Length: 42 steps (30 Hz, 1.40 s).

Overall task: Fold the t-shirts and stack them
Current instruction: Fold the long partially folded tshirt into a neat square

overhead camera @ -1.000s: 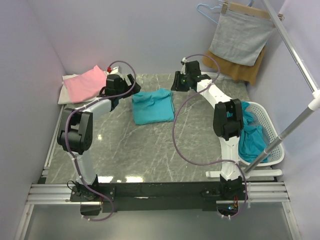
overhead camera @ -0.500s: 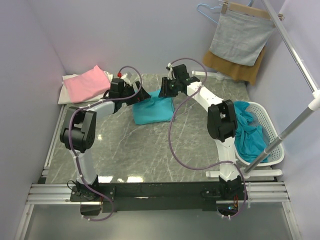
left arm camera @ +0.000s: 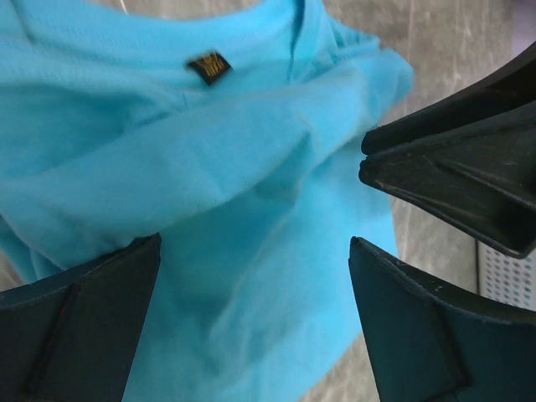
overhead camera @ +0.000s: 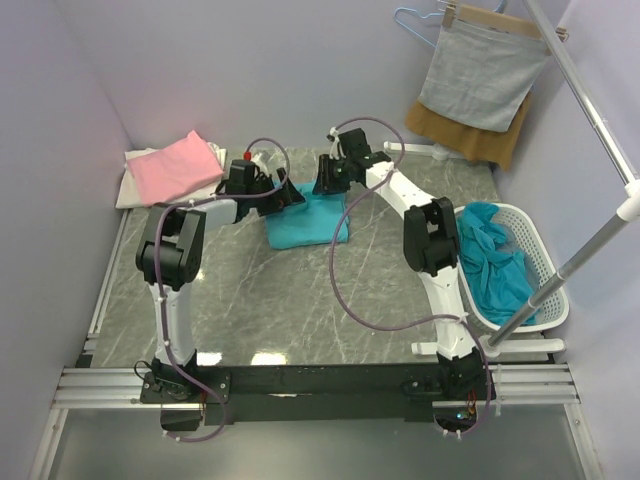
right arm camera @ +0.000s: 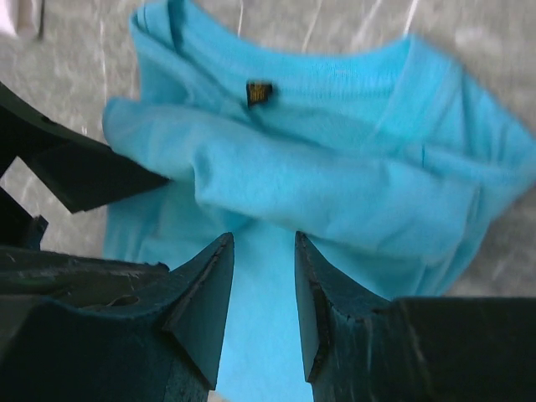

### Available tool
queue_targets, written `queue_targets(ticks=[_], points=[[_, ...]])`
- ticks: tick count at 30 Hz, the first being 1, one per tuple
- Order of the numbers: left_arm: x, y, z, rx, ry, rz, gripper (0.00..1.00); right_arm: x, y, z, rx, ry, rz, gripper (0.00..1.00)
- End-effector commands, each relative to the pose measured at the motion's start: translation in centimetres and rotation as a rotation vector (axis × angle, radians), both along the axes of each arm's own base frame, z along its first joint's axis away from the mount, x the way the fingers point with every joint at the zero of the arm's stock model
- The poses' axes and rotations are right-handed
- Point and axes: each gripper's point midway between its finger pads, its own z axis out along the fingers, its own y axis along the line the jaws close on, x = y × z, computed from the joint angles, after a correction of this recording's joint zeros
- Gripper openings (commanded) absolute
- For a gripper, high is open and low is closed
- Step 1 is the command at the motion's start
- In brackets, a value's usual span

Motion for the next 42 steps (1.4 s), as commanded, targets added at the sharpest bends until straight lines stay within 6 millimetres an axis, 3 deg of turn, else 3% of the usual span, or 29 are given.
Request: queue_targets(ticks=[1,2,3,4,5,7,9,18,21,23,24,26,27,29,30,31,33,35,36,40,42], points=[[3.7,0.2,1.9,0.04,-0.139,0.027,0.99,3.0,0.6,1.0,0.028,-0.06,-0.016,0.42],[4.7,0.2,2.6,0.043,-0.167,0.036,1.0,3.2,0.4,-0.7,0.017,-0.029,-0.024,0.42],[5.3,0.7,2.3,0.056,-0.171,0.056,0.99,4.3,0.3,0.2,0.03,-0.052,-0.041,0.42],[5.9,0.9,1.3,0.064,-0.163,0.06,0.99,4.7,0.2,-0.1,0.035,-0.046,-0.05,0.42],[6.8,1.0,1.9,0.06,-0.184,0.067,0.99,5.1,-0.1,-1.2,0.037,-0.026,-0.066,0.43],[7.7,1.8,0.6,0.062,-0.159,0.081,0.99,6.0,-1.0,-1.4,0.047,-0.03,-0.1,0.43],[8.8,2.7,0.9,0.057,-0.184,0.106,0.99,6.8,-1.6,-1.5,0.048,-0.049,-0.133,0.43],[10.4,5.6,-2.0,0.095,-0.146,0.151,0.99,8.3,-5.3,-3.3,0.03,-0.018,-0.232,0.46],[10.0,5.6,-1.3,0.069,-0.179,0.143,1.0,8.5,-5.7,-2.9,0.033,-0.052,-0.226,0.46],[9.9,5.8,0.7,0.059,-0.23,0.155,0.99,9.0,-6.1,-0.9,0.028,-0.117,-0.234,0.46],[9.9,5.9,2.6,0.056,-0.259,0.165,1.0,8.7,-6.6,-1.1,0.014,-0.115,-0.242,0.46],[9.7,6.7,3.5,0.089,-0.273,0.191,0.99,9.0,-7.4,1.3,0.011,-0.169,-0.263,0.46],[9.6,7.1,5.0,0.104,-0.291,0.213,0.99,8.5,-7.9,1.0,0.004,-0.159,-0.268,0.47],[9.2,7.8,5.7,0.131,-0.3,0.235,0.99,8.2,-8.3,2.9,0.002,-0.19,-0.276,0.47],[9.0,8.4,6.7,0.143,-0.305,0.263,0.99,7.6,-8.5,2.6,-0.004,-0.176,-0.274,0.47],[8.4,8.7,6.3,0.16,-0.291,0.274,0.99,7.3,-8.5,3.5,0.004,-0.183,-0.27,0.47],[7.8,9.5,7.1,0.175,-0.295,0.302,0.99,6.0,-8.4,2.9,0.0,-0.142,-0.258,0.47],[6.5,9.5,5.9,0.183,-0.258,0.297,0.99,5.1,-8.3,3.3,0.006,-0.137,-0.247,0.47],[6.1,9.5,5.8,0.179,-0.252,0.287,0.99,4.3,-8.4,2.3,-0.003,-0.109,-0.245,0.47],[3.1,8.7,1.7,0.155,-0.12,0.24,0.99,1.9,-8.0,1.7,0.004,-0.065,-0.211,0.47],[2.3,8.5,0.7,0.132,-0.099,0.235,0.99,0.9,-7.7,0.8,-0.001,-0.045,-0.195,0.47]])
